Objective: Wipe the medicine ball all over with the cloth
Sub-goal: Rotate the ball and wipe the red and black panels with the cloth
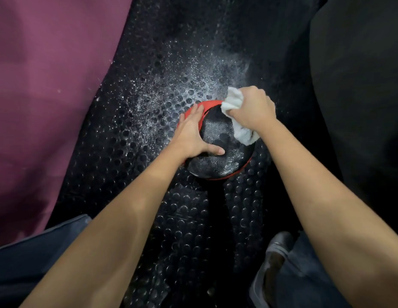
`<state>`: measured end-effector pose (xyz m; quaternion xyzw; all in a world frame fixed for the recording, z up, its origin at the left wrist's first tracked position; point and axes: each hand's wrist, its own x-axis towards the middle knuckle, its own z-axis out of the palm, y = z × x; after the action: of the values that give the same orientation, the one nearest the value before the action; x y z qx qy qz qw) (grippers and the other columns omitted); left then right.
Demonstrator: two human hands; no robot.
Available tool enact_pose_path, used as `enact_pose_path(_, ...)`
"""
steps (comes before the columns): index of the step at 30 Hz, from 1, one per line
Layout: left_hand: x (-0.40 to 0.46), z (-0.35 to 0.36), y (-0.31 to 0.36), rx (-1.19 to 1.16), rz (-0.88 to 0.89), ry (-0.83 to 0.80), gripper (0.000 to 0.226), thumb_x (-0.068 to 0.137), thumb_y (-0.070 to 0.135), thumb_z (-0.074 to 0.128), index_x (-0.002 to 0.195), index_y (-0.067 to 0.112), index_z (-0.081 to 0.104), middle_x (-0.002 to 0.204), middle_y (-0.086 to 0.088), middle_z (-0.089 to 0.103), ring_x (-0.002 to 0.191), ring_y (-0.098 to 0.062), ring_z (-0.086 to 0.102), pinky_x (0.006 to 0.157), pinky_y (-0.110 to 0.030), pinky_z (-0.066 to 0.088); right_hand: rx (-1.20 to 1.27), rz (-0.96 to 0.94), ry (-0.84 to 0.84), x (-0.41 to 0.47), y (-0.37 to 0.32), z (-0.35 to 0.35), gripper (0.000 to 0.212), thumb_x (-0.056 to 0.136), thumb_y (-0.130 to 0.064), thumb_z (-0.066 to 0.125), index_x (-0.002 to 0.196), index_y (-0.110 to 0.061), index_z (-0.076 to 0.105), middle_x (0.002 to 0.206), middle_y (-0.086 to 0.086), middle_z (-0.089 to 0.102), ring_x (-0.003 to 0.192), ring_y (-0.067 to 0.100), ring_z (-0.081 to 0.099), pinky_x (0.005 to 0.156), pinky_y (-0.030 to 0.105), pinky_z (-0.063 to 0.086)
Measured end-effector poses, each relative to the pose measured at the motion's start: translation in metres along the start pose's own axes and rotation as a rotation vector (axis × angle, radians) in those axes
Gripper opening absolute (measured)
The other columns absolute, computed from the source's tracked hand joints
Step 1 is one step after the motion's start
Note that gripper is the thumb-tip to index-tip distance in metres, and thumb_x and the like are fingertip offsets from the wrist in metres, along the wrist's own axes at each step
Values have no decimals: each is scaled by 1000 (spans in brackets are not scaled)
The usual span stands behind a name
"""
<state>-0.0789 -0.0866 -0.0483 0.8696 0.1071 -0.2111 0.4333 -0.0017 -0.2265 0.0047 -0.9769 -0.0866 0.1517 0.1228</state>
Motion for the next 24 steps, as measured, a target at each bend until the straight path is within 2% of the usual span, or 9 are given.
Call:
enact_pose_path(5,1,-10,-8,18,24,-29,139,50,48,90,156,20,5,163,2,1,150,-26,1,120,-51,10,70,-5,-37,-2,-7,5,16,81,-28,64,84,-17,53,89,4,56,86,29,55,69,30,37)
enact_pose_path(8,-1,-12,-21,7,44,-37,139,52,52,88,156,20,2,163,-3,-2,150,-24,-1,121,-48,7,80,-28,-52,2,-16,6,17,82,-26,62,77,-20,47,84,0,52,79,24,48,68,29,33)
enact_pose_path(10,-6,-9,-30,-49,24,2,141,48,58,87,156,25,3,164,-1,-2,150,-26,-2,121,-51,8,73,-67,-55,0,-24,11,15,83,-21,60,75,-20,48,83,-1,54,81,24,50,67,29,32)
enact_pose_path(12,-12,-7,-36,-104,-6,49,139,48,55,87,156,24,4,163,1,-1,150,-25,0,121,-49,9,31,-131,-44,-3,-30,18,6,83,-16,58,84,-21,56,88,0,59,87,25,56,67,28,34)
enact_pose_path(16,-19,-5,-35,-121,-30,58,138,48,52,86,156,25,5,163,6,-2,150,-22,0,121,-49,9,96,-18,-37,0,-13,13,13,79,-14,55,71,-21,47,81,-1,57,83,26,57,68,28,35)
enact_pose_path(19,-17,-2,-31,-102,-25,53,137,50,51,88,156,26,4,163,9,-2,150,-22,-1,121,-51,9,96,29,-25,-1,-8,9,10,80,-16,59,78,-22,50,84,-1,55,81,24,52,68,28,35)
enact_pose_path(24,-21,-3,-36,-144,-27,67,141,44,58,82,156,24,4,163,7,-3,150,-21,-1,121,-48,9,-37,-143,-9,-9,-25,14,19,83,-10,55,97,-21,58,90,2,57,83,24,52,68,28,33)
